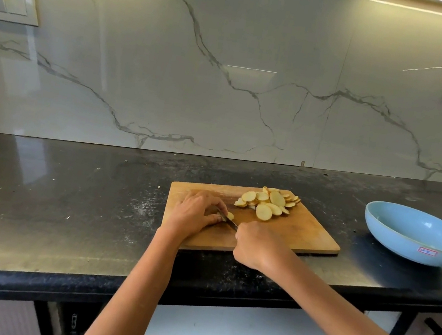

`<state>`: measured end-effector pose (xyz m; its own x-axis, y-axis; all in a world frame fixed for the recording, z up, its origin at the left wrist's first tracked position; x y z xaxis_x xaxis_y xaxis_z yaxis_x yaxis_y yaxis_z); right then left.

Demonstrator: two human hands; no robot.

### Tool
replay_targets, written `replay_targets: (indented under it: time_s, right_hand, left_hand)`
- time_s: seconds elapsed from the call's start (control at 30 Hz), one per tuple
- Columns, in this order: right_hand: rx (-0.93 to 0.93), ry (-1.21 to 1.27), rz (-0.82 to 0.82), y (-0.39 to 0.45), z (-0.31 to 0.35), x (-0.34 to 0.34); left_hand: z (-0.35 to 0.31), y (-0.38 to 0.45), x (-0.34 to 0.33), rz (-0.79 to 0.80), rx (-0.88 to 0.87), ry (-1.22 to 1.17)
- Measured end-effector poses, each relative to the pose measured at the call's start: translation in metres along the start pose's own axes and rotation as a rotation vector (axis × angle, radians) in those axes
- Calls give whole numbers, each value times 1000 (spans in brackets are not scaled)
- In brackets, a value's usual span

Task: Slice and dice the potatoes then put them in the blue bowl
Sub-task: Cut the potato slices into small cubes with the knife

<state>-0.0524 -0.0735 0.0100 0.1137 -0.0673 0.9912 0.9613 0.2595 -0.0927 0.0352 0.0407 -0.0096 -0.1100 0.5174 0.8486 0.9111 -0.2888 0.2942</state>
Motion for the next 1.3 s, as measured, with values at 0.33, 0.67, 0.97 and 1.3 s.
replay_targets:
  time_s: [0.33, 0.67, 0.97, 1.3]
  right_hand:
    - [-5, -66, -2, -35, -20, -5]
    - [-67, 33, -42, -47, -47, 17]
    - [-67, 88, -17, -35, -48, 8]
    - [-29, 158, -373, -17, -52, 11]
  left_hand:
    - [-1, 0, 1, 4, 8, -18]
    - [-16, -3, -3, 105, -28, -188]
    - [-15, -3, -1, 29, -66, -132]
    - [-11, -3, -1, -43, -29, -178]
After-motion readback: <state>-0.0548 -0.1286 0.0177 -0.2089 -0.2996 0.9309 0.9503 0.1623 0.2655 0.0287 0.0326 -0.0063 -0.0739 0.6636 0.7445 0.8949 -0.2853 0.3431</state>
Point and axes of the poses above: each hand's wrist, its own y-axis towards the middle knuckle, its own x-axis out of the back of the hand, z = x × y, the point moved 5 cm from there along y, towards the middle knuckle, and after that the axes turned 7 degrees about x, right-handed, at the moved point
